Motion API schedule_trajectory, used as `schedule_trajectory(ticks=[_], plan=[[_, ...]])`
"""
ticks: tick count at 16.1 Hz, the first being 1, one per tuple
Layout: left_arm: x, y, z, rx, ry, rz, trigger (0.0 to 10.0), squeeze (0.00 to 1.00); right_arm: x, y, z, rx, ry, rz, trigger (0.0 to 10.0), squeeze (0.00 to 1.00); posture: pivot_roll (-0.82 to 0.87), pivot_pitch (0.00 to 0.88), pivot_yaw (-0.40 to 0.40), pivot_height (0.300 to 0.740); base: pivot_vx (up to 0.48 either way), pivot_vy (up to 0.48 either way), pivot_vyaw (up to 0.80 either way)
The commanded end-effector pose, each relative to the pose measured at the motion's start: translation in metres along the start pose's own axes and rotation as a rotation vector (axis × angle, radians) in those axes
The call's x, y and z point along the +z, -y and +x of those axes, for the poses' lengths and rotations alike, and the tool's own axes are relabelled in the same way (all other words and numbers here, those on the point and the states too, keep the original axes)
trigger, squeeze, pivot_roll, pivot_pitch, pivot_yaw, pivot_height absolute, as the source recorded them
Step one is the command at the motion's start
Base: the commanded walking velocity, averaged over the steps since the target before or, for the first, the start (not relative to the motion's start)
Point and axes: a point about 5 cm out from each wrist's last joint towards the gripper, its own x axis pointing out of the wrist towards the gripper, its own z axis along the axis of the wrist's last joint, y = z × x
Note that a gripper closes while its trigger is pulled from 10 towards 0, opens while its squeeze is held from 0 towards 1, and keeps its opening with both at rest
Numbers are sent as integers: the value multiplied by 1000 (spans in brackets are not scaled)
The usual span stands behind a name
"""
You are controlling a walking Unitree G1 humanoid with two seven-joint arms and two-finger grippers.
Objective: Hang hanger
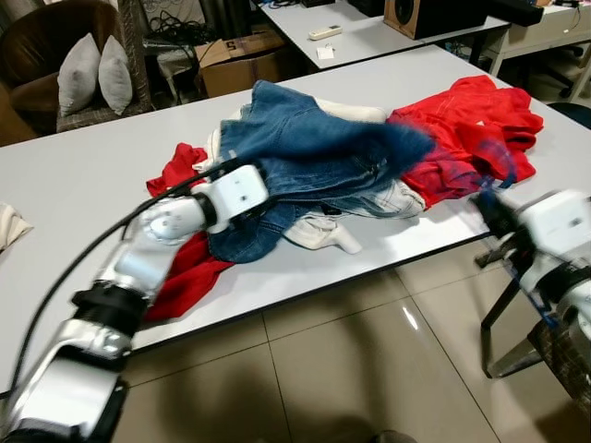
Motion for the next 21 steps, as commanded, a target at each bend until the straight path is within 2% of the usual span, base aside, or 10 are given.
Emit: schedule_trajectory(ticks=[1, 2, 3, 4, 6, 9, 13, 17, 19, 21], plan=[[1, -7, 1, 43, 6, -5, 10000, 0, 1, 4, 0, -36, 19, 49, 10000, 0, -155, 0, 133, 740, 0, 0, 0], [2, -4, 4, 35, 20, -19, 3765, 0, -4, 0, 0, -34, 12, 94, 10000, 0, -156, 0, 134, 740, 0, 0, 0], [4, -1, 8, 29, 34, -42, 3059, 0, -9, -5, -1, -23, 1, 124, 10000, 0, -157, 0, 136, 740, 0, 0, 0], [5, 1, 10, 27, 45, -56, 118, 0, -11, -8, -1, -15, -4, 134, 10000, 0, -157, 0, 136, 740, 0, 0, 0], [8, 5, 15, 32, 62, -81, 0, 0, -14, -13, -1, -8, -10, 155, 10000, 0, -156, 0, 138, 740, 0, 0, 0], [8, -4, 19, 102, 51, -130, 0, 0, -16, -14, -1, -26, -8, 183, 10000, 0, -154, 0, 141, 740, 0, 0, 0], [1, -8, 16, 122, 12, -129, 0, 0, -18, -16, 0, -36, -8, 200, 10000, 0, -153, 0, 144, 740, 0, 0, 0], [-5, -24, 12, 230, -18, -167, 0, 0, -16, -20, 4, -31, 4, 213, 10000, 0, -152, 0, 143, 740, 0, 0, 0], [-5, -54, 3, 379, -17, -178, 0, 0, -15, -26, 11, -12, 7, 238, 10000, 0, -147, 0, 139, 740, 0, 0, 0], [12, -103, -13, 520, 19, -108, 0, 0, -9, -37, 27, 31, 26, 261, 10000, 0, -132, 0, 130, 740, 0, 0, 0]])
